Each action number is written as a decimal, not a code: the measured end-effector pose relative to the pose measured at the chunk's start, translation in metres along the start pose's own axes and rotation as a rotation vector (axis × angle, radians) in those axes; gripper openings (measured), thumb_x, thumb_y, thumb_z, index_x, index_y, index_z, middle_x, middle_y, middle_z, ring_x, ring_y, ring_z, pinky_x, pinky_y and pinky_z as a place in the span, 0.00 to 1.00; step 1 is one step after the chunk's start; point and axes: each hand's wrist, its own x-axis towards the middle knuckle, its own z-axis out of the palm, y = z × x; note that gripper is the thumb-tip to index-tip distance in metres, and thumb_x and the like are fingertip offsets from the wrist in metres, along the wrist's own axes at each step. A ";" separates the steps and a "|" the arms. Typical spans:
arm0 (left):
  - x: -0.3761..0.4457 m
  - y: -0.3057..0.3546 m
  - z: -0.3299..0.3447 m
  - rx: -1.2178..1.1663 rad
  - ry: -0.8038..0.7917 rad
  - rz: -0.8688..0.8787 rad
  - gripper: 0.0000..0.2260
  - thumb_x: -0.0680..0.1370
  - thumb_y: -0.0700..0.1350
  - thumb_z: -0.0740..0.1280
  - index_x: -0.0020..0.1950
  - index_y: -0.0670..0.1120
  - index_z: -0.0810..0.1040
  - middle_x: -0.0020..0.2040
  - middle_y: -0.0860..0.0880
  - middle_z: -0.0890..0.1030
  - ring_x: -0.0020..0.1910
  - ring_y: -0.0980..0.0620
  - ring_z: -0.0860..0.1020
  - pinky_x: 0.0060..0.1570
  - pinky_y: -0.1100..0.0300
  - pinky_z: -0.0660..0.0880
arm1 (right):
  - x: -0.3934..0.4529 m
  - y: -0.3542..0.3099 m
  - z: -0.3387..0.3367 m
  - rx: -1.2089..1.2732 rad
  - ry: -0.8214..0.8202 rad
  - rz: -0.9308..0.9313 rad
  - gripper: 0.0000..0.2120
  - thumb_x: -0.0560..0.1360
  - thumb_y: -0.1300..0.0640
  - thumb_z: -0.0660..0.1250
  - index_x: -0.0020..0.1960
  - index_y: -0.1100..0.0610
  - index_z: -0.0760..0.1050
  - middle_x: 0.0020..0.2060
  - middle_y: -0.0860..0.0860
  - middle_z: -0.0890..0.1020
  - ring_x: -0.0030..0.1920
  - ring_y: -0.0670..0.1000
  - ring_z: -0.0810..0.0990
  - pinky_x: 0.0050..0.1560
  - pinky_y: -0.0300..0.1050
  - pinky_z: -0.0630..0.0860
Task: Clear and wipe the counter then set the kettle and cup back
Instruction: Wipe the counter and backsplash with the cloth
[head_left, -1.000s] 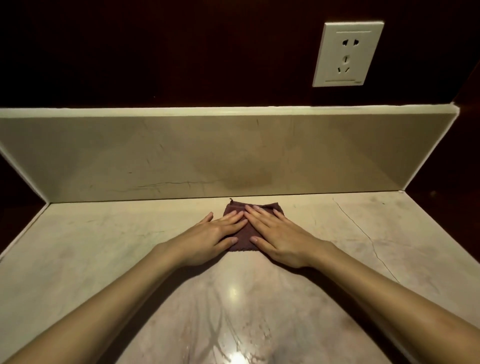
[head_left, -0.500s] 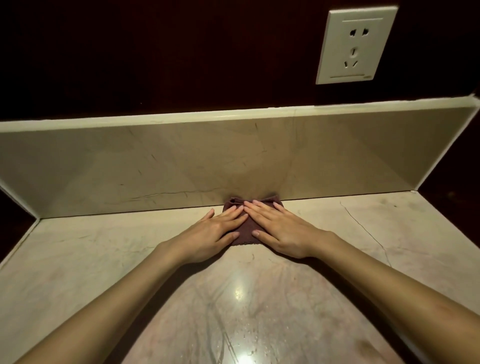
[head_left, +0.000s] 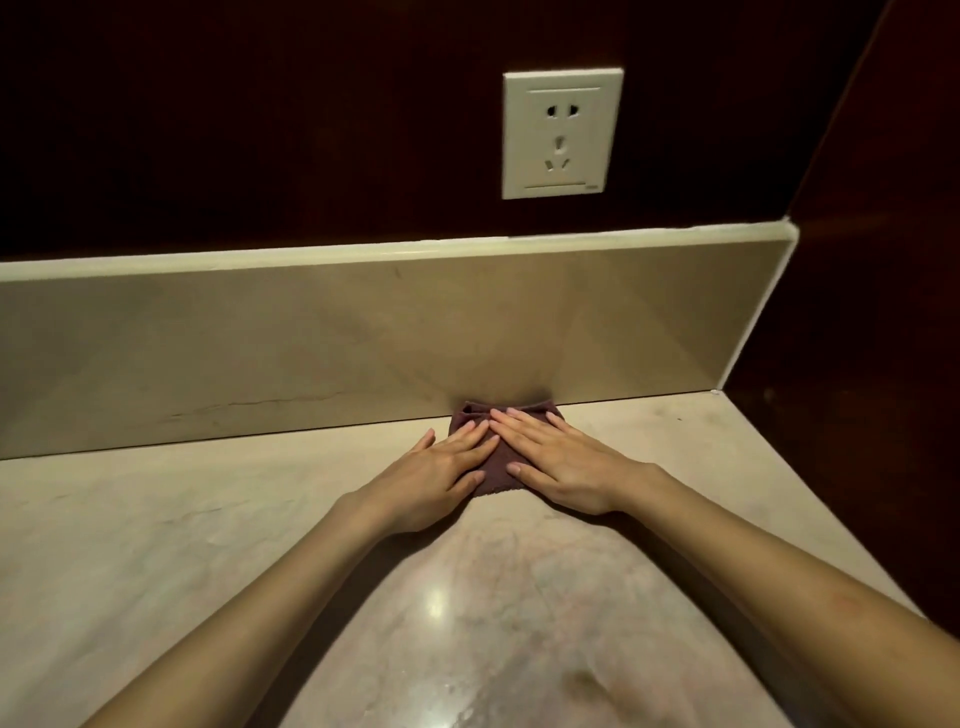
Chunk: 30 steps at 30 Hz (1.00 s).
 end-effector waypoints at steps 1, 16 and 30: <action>0.007 0.008 0.001 0.003 0.001 0.007 0.23 0.84 0.48 0.50 0.78 0.51 0.48 0.79 0.53 0.45 0.77 0.58 0.43 0.74 0.51 0.44 | -0.006 0.009 0.000 -0.001 0.002 0.006 0.28 0.83 0.45 0.46 0.78 0.51 0.41 0.77 0.43 0.43 0.76 0.41 0.40 0.76 0.46 0.41; 0.119 0.104 0.013 0.046 -0.023 0.159 0.23 0.84 0.48 0.50 0.79 0.49 0.49 0.79 0.49 0.46 0.77 0.54 0.45 0.74 0.49 0.46 | -0.089 0.105 -0.018 0.015 -0.040 0.263 0.27 0.83 0.47 0.47 0.78 0.51 0.42 0.78 0.44 0.43 0.76 0.43 0.41 0.76 0.48 0.42; 0.166 0.149 0.011 0.101 -0.057 0.218 0.23 0.84 0.48 0.50 0.78 0.47 0.50 0.79 0.48 0.48 0.78 0.53 0.48 0.73 0.49 0.50 | -0.104 0.122 -0.034 0.102 -0.078 0.528 0.26 0.84 0.51 0.44 0.78 0.59 0.43 0.78 0.54 0.43 0.77 0.50 0.42 0.75 0.47 0.41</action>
